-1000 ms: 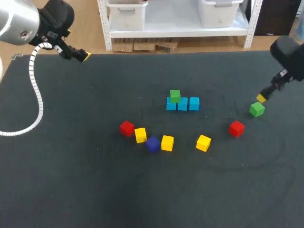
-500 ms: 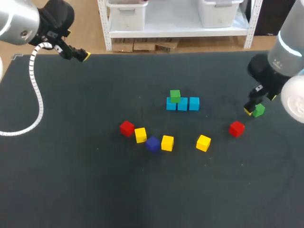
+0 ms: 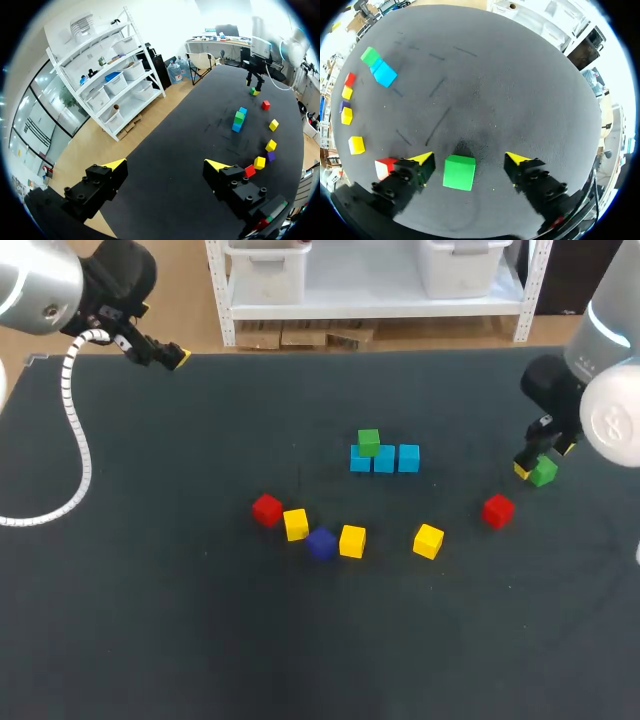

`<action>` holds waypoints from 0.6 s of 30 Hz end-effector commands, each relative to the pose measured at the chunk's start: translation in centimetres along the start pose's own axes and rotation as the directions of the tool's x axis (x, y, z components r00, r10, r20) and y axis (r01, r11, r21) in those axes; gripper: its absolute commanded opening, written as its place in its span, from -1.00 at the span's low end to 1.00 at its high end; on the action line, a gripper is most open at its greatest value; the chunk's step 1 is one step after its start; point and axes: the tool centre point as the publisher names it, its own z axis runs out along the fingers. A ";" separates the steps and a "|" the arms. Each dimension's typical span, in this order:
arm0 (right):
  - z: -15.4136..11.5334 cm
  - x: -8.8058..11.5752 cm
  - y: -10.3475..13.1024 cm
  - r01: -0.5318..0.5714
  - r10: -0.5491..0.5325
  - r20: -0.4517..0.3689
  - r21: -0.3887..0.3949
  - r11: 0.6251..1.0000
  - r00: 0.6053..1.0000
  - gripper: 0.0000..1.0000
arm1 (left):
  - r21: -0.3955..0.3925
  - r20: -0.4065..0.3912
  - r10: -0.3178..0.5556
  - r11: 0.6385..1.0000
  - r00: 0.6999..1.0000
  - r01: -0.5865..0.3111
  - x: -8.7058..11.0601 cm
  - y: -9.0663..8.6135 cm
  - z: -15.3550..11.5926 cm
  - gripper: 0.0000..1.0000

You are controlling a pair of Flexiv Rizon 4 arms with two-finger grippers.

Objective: Place the blue cubes, place green cubes on the blue cubes, place the yellow cubes on the green cubes, then place the red cubes on the yellow cubes, and place purple cube on the red cubes.

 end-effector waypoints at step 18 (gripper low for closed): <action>-1.8 -0.4 0.2 0.178 -0.183 -0.058 -0.086 0.980 0.981 -1.00 | 0.005 0.005 0.002 1.000 1.000 -0.002 0.1 0.1 0.0 1.00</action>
